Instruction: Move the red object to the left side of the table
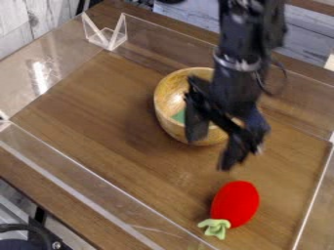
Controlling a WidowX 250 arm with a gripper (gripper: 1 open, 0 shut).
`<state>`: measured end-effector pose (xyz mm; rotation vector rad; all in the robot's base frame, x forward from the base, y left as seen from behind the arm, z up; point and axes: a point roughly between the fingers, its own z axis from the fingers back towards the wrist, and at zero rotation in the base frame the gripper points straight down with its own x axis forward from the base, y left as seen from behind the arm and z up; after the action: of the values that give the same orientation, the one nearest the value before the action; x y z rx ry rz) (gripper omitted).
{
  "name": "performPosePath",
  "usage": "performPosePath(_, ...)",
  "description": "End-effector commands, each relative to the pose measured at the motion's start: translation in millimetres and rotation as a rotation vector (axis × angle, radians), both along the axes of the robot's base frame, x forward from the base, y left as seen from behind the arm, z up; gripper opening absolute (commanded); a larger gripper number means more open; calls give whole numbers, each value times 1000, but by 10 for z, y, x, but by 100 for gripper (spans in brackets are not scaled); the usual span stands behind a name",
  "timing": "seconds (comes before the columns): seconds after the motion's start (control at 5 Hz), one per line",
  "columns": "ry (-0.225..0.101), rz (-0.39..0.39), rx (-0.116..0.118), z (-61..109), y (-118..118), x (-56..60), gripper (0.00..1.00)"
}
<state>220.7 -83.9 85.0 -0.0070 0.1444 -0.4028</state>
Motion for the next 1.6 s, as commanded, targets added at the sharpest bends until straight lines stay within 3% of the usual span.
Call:
performPosePath(0.0,-41,-87,-29,32,-243,-58,100)
performPosePath(0.4,-37,-96,-43,-233,-363,-134,100)
performPosePath(0.8,-47,-203,-43,-420,-13,-189,100)
performPosePath(1.0,-52,-201,-51,-414,-70,-199,100)
performPosePath(1.2,-60,-200,-51,-389,-84,-200,0)
performPosePath(1.4,-71,-246,-53,-386,-142,-234,0)
